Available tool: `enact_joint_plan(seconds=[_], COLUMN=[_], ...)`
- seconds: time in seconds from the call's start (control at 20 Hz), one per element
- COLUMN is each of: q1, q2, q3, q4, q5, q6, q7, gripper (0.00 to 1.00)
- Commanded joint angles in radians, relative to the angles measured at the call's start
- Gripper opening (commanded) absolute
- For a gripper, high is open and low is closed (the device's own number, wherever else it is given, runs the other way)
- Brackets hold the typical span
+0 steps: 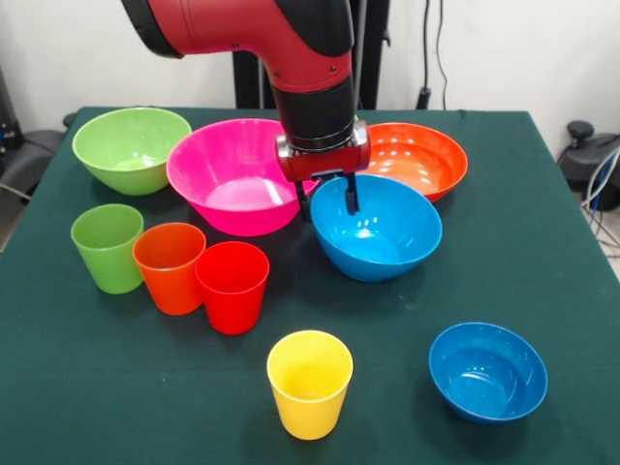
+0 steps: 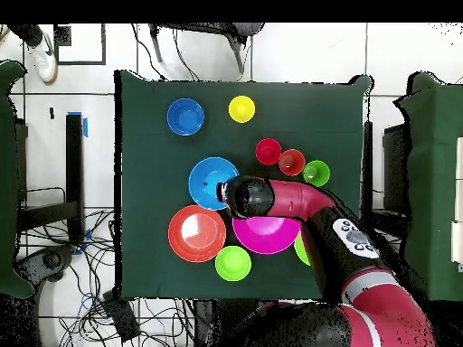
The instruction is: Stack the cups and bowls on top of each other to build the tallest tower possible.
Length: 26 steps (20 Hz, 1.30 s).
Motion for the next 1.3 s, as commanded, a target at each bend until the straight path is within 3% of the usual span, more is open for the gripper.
enact_joint_plan(seconds=[0.05,0.7,1.3], q1=[0.019,0.036,0.028], q2=[-0.028,-0.131,-0.159], q3=[0.089,0.074,0.066], q4=[0.037,0.025,0.033], q5=[-0.053,-0.022,-0.037], q6=[0.048,0.159,0.134], q7=[-0.043,-0.033,-0.022], gripper=[1.0,1.0,1.0])
